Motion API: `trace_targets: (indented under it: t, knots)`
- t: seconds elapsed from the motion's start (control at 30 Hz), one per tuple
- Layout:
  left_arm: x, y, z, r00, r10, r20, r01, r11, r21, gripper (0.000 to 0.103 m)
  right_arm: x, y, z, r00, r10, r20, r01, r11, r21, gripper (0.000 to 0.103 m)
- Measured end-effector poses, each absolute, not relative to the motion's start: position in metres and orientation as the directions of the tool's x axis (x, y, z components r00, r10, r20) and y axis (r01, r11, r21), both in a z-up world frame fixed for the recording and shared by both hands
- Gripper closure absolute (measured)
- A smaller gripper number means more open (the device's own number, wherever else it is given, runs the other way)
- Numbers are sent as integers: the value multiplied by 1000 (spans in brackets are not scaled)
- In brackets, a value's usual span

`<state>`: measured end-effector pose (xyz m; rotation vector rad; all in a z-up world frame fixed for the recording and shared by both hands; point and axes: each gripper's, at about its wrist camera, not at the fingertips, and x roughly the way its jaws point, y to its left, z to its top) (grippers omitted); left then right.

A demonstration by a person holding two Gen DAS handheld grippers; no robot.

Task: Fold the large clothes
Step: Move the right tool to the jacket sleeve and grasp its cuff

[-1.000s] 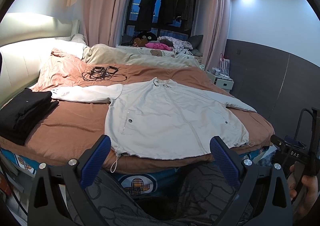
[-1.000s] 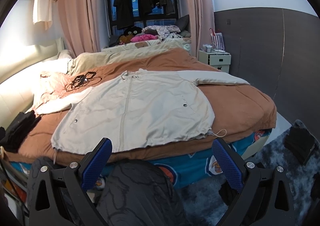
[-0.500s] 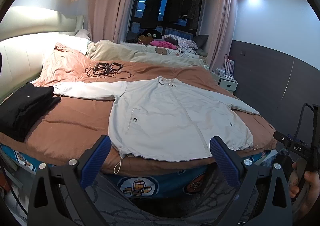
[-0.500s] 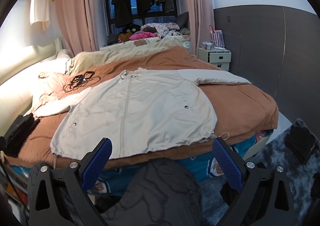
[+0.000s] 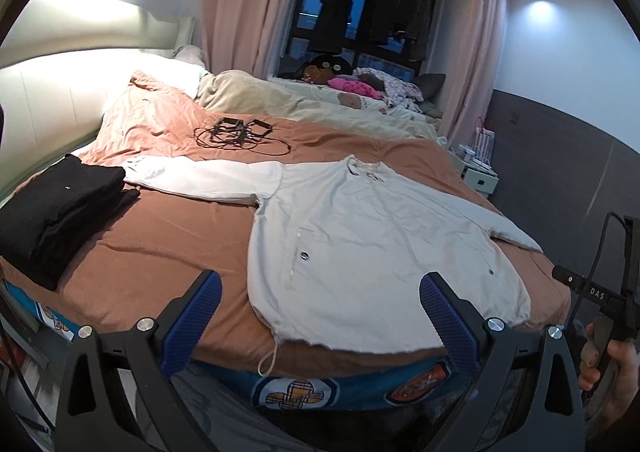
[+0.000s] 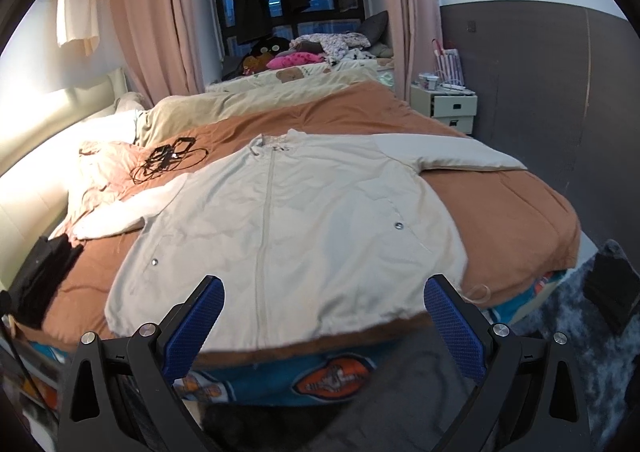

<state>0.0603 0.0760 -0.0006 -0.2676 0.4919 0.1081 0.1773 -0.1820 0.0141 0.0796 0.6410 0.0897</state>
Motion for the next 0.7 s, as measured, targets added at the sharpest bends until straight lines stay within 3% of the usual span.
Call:
trace_targets:
  t: [0.37, 0.47, 0.5, 0.7]
  knots:
    - [148, 141, -26, 829, 117, -547, -281, 933, -226, 4, 284, -131, -6, 768, 154, -621, -136, 988, 77, 3]
    - [170, 162, -30, 818, 126, -561, -309, 919, -243, 5, 307, -112, -14, 752, 169, -637, -168, 984, 63, 7]
    - [176, 169, -31, 815, 132, -565, -318, 916, -245, 7, 314, -106, -16, 745, 172, -644, -177, 982, 57, 11]
    - [219, 218, -39, 778, 168, -605, -396, 879, -265, 18, 363, -72, -30, 692, 247, -679, -230, 966, 117, 16]
